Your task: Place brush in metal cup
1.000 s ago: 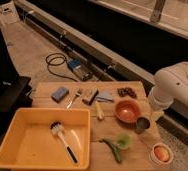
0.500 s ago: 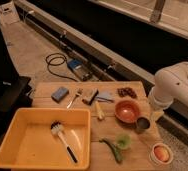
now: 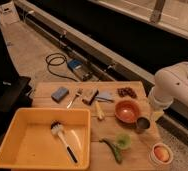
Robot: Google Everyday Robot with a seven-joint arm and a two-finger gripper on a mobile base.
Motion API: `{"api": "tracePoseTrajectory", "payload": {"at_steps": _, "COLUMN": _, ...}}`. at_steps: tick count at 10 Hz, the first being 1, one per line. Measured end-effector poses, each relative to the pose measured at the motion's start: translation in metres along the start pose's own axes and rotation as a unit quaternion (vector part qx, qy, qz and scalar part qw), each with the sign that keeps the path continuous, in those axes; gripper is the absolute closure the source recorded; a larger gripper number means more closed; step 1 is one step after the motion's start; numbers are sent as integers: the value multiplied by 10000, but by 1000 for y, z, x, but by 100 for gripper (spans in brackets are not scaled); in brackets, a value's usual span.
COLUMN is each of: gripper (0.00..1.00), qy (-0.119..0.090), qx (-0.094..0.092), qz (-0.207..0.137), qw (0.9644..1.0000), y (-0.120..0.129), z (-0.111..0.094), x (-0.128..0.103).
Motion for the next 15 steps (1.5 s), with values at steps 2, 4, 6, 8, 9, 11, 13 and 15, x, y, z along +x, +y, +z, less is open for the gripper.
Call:
{"api": "tracePoseTrajectory", "payload": {"at_steps": 2, "gripper": 35, "qy": 0, "qx": 0, "qz": 0, "qw": 10000, "y": 0, "z": 0, "x": 0}}
{"api": "tracePoseTrajectory", "payload": {"at_steps": 4, "gripper": 35, "qy": 0, "qx": 0, "qz": 0, "qw": 10000, "y": 0, "z": 0, "x": 0}}
{"api": "tracePoseTrajectory", "payload": {"at_steps": 6, "gripper": 35, "qy": 53, "qx": 20, "qz": -31, "qw": 10000, "y": -1, "z": -2, "x": 1}}
{"api": "tracePoseTrajectory", "payload": {"at_steps": 8, "gripper": 35, "qy": 107, "qx": 45, "qz": -531, "qw": 9985, "y": -8, "z": -14, "x": -17}}
{"api": "tracePoseTrajectory", "payload": {"at_steps": 9, "gripper": 35, "qy": 103, "qx": 33, "qz": -866, "qw": 9962, "y": -8, "z": -18, "x": -37}}
{"api": "tracePoseTrajectory", "payload": {"at_steps": 11, "gripper": 35, "qy": 17, "qx": 34, "qz": -1416, "qw": 9899, "y": -8, "z": -21, "x": -80}}
{"api": "tracePoseTrajectory", "payload": {"at_steps": 13, "gripper": 35, "qy": -349, "qx": -25, "qz": -2068, "qw": 9778, "y": -4, "z": -29, "x": -128}}
{"api": "tracePoseTrajectory", "payload": {"at_steps": 15, "gripper": 35, "qy": -463, "qx": -44, "qz": -2263, "qw": 9729, "y": -2, "z": -32, "x": -140}}
